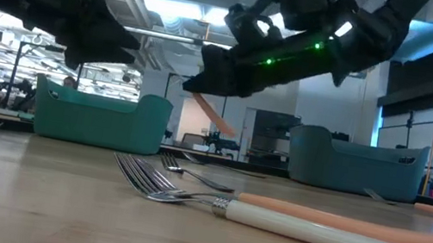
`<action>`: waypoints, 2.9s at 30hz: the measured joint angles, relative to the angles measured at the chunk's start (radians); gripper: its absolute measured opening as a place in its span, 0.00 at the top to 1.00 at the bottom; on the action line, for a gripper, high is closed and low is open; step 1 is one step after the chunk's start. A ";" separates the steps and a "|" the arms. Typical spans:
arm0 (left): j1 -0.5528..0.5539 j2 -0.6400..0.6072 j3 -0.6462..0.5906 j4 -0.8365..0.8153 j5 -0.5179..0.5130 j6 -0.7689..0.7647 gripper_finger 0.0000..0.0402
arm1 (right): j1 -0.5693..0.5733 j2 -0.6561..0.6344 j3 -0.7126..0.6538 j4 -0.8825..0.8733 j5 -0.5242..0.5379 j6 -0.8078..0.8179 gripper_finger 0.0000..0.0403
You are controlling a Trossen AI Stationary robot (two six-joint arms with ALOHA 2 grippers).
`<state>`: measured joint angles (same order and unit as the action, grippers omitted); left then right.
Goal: Sort silverware by color (type)
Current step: Put the browm fork into the green bin
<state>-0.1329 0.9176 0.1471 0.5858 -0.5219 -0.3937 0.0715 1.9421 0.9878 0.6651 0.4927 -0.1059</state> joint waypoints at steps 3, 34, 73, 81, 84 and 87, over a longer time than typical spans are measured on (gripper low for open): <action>0.000 0.022 0.000 0.045 0.008 0.001 0.54 | 0.000 0.025 0.000 0.076 -0.003 -0.001 0.97; 0.030 0.307 0.001 0.528 -0.042 0.115 0.60 | 0.034 0.034 0.027 0.116 -0.058 -0.056 0.97; 0.063 0.306 0.002 0.503 0.038 0.247 0.99 | 0.040 -0.364 0.025 -0.740 0.053 0.177 0.66; 0.060 0.305 0.002 0.504 0.042 0.245 0.99 | -0.032 -0.590 -0.028 -1.089 0.140 0.337 0.66; 0.060 0.305 0.002 0.507 0.044 0.244 0.99 | -0.095 -0.643 -0.035 -1.185 0.139 0.378 0.66; 0.060 0.305 0.002 0.503 0.044 0.244 0.99 | -0.170 -0.675 -0.035 -1.263 0.113 0.398 0.66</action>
<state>-0.0731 1.2228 0.1486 1.0885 -0.4778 -0.1499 -0.0989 1.2666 0.9531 -0.5981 0.6061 0.2923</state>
